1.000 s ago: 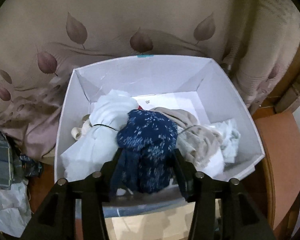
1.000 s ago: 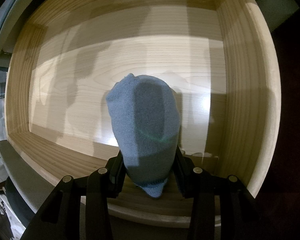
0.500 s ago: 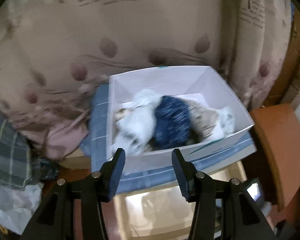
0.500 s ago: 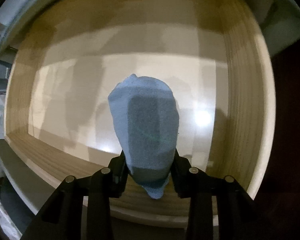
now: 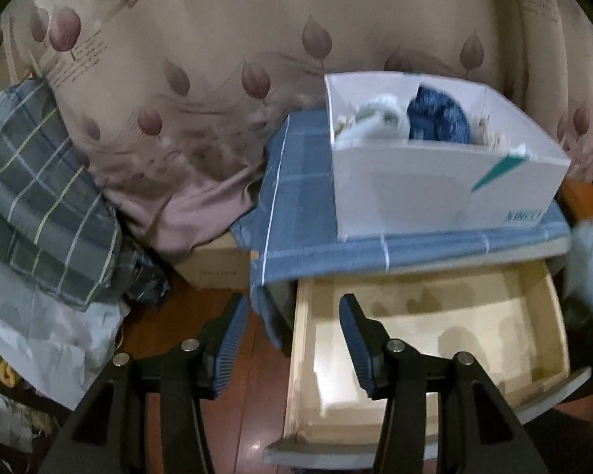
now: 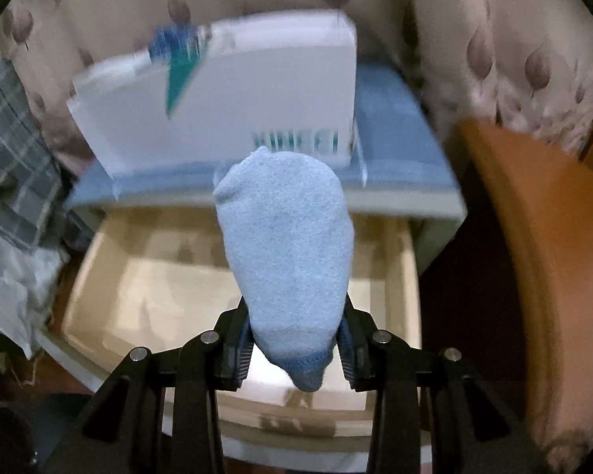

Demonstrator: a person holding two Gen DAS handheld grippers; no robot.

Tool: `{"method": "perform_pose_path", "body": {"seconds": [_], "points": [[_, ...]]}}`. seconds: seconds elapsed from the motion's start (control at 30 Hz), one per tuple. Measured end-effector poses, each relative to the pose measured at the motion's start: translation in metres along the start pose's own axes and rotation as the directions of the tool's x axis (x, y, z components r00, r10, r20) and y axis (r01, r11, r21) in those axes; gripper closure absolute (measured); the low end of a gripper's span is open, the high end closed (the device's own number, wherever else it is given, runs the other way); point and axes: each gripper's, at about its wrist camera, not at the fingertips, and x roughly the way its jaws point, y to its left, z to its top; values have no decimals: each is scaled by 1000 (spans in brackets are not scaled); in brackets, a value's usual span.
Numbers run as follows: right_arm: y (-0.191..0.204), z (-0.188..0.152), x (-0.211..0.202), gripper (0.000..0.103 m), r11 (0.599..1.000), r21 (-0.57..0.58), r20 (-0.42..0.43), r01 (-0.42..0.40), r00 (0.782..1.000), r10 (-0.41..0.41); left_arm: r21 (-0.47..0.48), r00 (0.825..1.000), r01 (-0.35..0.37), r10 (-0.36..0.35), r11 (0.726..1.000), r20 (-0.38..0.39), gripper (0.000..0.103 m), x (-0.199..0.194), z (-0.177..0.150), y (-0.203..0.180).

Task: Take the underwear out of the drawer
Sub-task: 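Open the left tool to drop the garment and move it back over the drawer, then lower the light blue sock into the box and open the right tool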

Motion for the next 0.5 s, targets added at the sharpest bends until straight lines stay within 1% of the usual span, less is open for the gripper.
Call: {"method": "perform_pose_path", "body": {"seconds": [0.03, 0.13, 0.2, 0.27, 0.37, 0.5], "points": [[3, 6, -6, 70, 1000, 1, 17, -8, 1000, 8, -3, 1000, -2, 2, 1000, 1, 54, 1, -6, -2], [-3, 36, -29, 70, 999, 9, 78, -31, 997, 31, 2, 1000, -23, 23, 1000, 13, 54, 2, -19, -9], [2, 59, -45, 70, 999, 10, 112, -45, 993, 44, 11, 999, -30, 30, 999, 17, 54, 4, -25, -17], [5, 87, -52, 70, 998, 11, 135, -60, 989, 58, 19, 999, -39, 39, 999, 15, 54, 7, -30, -24], [14, 121, -55, 70, 998, 4, 160, -67, 985, 66, 6, 1000, -28, 28, 1000, 0, 54, 14, -37, -29], [23, 158, -47, 70, 998, -6, 155, -62, 986, 63, -18, 999, -30, 29, 999, -22, 54, 27, -40, -38]]}}
